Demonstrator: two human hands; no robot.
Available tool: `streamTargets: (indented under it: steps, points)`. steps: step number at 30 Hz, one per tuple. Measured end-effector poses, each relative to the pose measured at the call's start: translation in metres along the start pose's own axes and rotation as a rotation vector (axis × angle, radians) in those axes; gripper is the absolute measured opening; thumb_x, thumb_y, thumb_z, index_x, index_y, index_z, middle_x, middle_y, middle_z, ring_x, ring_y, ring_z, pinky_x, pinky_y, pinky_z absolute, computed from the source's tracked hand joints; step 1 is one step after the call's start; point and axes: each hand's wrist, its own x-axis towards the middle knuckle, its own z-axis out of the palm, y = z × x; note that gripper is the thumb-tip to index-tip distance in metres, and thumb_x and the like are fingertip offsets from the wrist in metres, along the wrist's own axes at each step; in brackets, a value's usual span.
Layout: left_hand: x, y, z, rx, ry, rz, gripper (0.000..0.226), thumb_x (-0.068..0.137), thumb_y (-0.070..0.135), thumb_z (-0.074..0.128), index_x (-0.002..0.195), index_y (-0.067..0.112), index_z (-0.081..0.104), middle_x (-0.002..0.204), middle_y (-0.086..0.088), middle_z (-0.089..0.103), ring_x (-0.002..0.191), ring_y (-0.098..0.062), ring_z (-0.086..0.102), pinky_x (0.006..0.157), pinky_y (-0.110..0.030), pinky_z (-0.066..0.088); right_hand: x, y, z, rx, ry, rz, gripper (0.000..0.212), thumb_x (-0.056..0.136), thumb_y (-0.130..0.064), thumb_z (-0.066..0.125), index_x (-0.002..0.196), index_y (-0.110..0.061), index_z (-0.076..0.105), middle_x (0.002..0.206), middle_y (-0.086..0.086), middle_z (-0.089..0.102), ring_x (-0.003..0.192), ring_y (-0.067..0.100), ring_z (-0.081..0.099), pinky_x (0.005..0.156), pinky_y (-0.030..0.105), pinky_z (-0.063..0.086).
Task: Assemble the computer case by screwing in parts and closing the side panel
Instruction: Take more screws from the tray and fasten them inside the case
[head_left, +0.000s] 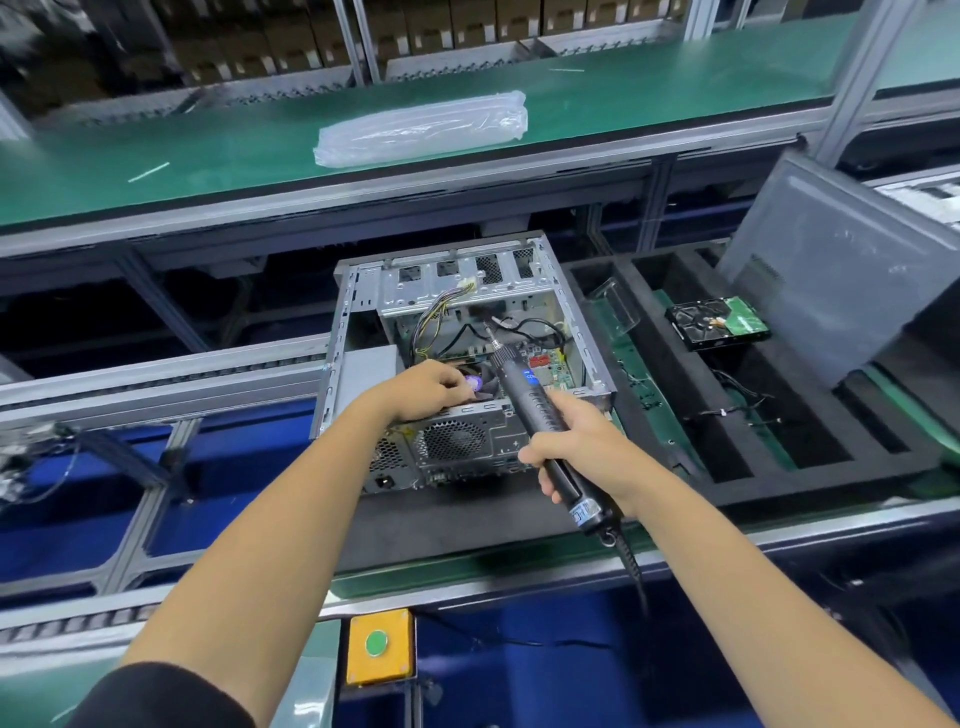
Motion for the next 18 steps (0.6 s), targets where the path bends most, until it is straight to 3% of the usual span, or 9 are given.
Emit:
streamTargets:
  steps: [3,5,8,10,13,18]
  points:
    - [-0.004,0.002,0.003,-0.016,0.047,-0.001,0.022,0.093,0.020,0.057,0.075,0.018,0.068,0.069,0.014,0.060,0.064,-0.004,0.052,0.067,-0.025,0.040,-0.007,0.005,0.008,0.013,-0.007,-0.015,0.042,0.083,0.001,0.065,0.107,-0.031,0.053,0.070,0.007,0.056,0.050,0.024,0.053,0.048,0.033,0.046]
    - [-0.006,0.002,0.003,-0.044,0.045,-0.024,0.029,0.095,0.023,0.055,0.067,0.021,0.064,0.065,0.007,0.058,0.062,-0.013,0.048,0.067,-0.026,0.040,-0.014,0.008,0.012,0.002,-0.012,-0.003,0.042,0.083,0.001,0.066,0.116,-0.022,0.052,0.072,0.008,0.055,0.050,0.024,0.053,0.048,0.032,0.047]
    - [-0.012,0.005,0.004,-0.110,-0.023,-0.042,0.049,0.096,0.039,0.048,0.054,0.017,0.037,0.057,0.000,0.032,0.055,-0.017,0.027,0.061,-0.027,0.032,-0.027,0.015,0.016,-0.015,-0.025,0.008,0.050,0.084,0.000,0.066,0.126,-0.020,0.048,0.077,0.012,0.055,0.052,0.024,0.054,0.049,0.033,0.047]
    - [-0.015,0.008,0.005,-0.105,-0.030,-0.052,0.051,0.097,0.038,0.047,0.054,0.018,0.028,0.060,-0.004,0.025,0.058,-0.018,0.023,0.061,-0.026,0.031,-0.036,0.020,0.018,-0.017,-0.041,0.010,0.048,0.084,0.000,0.066,0.121,-0.025,0.050,0.080,0.014,0.054,0.051,0.024,0.053,0.050,0.033,0.047]
    - [-0.015,0.006,0.008,-0.106,0.006,-0.081,0.043,0.097,0.032,0.049,0.061,0.010,0.037,0.070,-0.010,0.030,0.065,-0.019,0.028,0.064,-0.025,0.032,-0.045,0.030,0.020,-0.019,-0.054,0.035,0.047,0.084,-0.001,0.066,0.124,-0.016,0.049,0.080,0.012,0.051,0.051,0.024,0.052,0.048,0.032,0.047]
    - [-0.017,0.008,0.014,-0.121,0.074,-0.108,0.027,0.086,0.015,0.052,0.061,0.012,0.044,0.064,-0.005,0.041,0.056,-0.013,0.038,0.069,-0.027,0.034,-0.059,0.041,0.026,-0.032,-0.053,0.055,0.046,0.083,-0.003,0.067,0.122,-0.019,0.049,0.084,0.013,0.052,0.051,0.023,0.053,0.048,0.032,0.046]
